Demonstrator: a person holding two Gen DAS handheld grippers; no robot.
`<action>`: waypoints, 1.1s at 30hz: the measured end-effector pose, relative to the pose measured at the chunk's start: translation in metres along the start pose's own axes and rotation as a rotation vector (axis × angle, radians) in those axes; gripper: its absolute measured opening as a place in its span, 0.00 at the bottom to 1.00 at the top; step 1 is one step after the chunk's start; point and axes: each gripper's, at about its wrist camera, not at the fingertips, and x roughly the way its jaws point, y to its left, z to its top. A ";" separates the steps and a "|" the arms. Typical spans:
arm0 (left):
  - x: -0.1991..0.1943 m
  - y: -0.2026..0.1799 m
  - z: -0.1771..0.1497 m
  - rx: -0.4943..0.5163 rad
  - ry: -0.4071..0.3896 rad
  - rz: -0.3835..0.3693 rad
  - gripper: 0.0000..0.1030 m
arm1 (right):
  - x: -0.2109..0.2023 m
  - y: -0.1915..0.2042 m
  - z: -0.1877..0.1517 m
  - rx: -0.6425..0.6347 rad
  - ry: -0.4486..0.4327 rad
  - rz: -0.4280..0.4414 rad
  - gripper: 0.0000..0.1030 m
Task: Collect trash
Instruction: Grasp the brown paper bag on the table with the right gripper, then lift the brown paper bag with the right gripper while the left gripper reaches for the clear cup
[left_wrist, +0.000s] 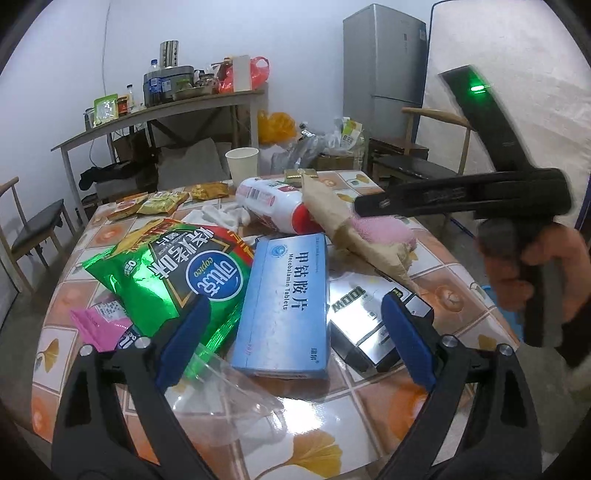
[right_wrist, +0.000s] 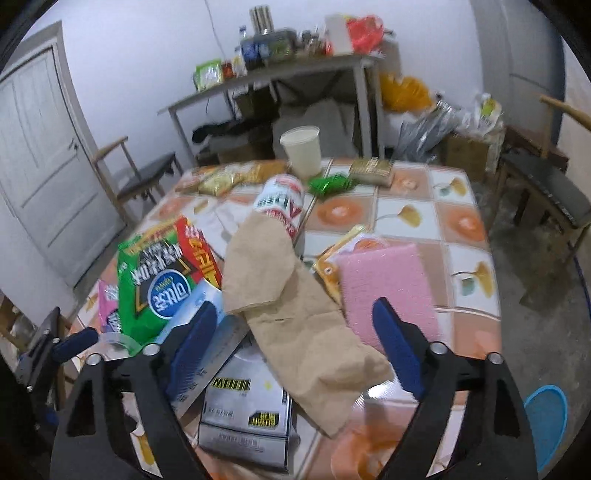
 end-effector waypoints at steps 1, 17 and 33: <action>0.002 0.000 -0.001 0.008 0.005 -0.004 0.81 | 0.010 0.001 0.001 -0.005 0.026 -0.001 0.73; 0.007 -0.004 -0.006 0.024 0.039 -0.056 0.59 | 0.041 0.005 0.003 -0.029 0.125 0.043 0.07; 0.001 -0.012 -0.006 0.023 0.056 -0.057 0.49 | -0.046 -0.064 -0.033 0.328 -0.048 0.176 0.05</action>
